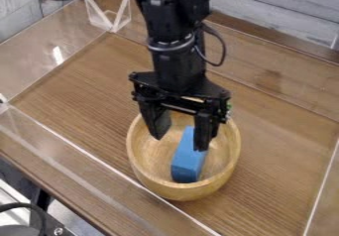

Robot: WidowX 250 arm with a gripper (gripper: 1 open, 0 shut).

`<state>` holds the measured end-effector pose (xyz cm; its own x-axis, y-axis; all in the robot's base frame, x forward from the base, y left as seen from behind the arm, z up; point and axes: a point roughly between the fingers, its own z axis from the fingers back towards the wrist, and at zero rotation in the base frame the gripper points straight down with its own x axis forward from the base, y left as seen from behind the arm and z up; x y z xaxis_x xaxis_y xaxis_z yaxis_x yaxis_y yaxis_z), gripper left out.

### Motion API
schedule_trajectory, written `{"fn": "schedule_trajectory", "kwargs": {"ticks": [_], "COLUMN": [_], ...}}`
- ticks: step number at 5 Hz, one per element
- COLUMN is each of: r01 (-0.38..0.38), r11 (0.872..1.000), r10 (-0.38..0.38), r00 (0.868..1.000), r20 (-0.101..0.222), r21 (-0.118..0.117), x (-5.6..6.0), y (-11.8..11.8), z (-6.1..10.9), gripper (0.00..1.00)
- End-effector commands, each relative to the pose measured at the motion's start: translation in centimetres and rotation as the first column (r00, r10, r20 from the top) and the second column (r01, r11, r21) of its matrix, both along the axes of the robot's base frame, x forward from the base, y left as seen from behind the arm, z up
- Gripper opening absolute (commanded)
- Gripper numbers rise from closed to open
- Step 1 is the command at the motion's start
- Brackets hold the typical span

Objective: Remove the blue block from inside the brown bowl and put it on the table

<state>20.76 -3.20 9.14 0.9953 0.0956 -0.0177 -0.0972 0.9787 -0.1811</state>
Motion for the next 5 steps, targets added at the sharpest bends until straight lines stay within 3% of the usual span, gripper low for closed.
{"fn": "schedule_trajectory", "kwargs": {"ticks": [1,5], "r01": [-0.007,-0.015], "r11": [1.000,1.000], "r10": [0.007,0.016], "r00": [0.999,0.999], "r20": [0.040,0.050], "r21": [-0.005,-0.012], "x": [0.5,0.6], "y": [-0.2,-0.6], "z": [0.0,-3.0], "gripper": [1.00,1.00]}}
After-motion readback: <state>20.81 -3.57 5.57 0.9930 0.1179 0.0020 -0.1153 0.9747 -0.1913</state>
